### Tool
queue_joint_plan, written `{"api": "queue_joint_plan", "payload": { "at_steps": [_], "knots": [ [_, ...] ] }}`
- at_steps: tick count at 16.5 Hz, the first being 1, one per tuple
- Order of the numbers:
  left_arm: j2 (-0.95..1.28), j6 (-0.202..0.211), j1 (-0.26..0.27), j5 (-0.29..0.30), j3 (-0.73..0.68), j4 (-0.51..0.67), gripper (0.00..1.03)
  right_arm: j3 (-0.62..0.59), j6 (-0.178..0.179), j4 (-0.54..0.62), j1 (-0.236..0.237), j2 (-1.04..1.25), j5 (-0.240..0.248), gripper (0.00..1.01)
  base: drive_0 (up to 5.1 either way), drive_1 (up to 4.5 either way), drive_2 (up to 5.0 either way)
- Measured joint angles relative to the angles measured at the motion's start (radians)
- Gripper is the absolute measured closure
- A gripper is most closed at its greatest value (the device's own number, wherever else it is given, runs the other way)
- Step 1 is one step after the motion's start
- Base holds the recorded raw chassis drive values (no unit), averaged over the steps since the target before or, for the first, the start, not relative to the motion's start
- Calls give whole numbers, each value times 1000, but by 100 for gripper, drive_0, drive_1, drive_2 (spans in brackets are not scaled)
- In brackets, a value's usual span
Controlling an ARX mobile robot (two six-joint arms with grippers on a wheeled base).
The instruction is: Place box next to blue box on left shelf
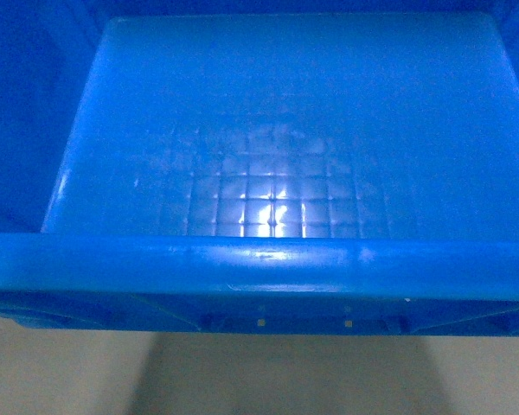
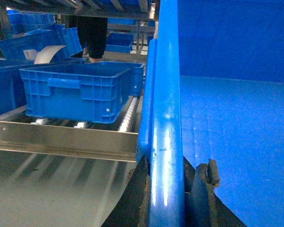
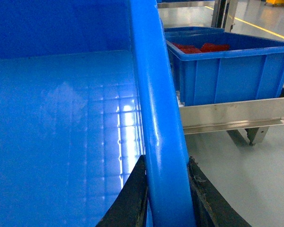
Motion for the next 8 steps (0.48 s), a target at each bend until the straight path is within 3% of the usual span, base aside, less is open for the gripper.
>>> {"api": "queue_joint_plan", "payload": {
  "at_steps": [6, 8],
  "knots": [
    [0, 0, 0, 0, 0, 0, 93, 0, 0, 0, 0, 0, 0, 87, 0, 0, 0],
    [-1, 0, 0, 0, 0, 0, 93, 0, 0, 0, 0, -2, 0, 87, -3, 403, -409]
  ]
}}
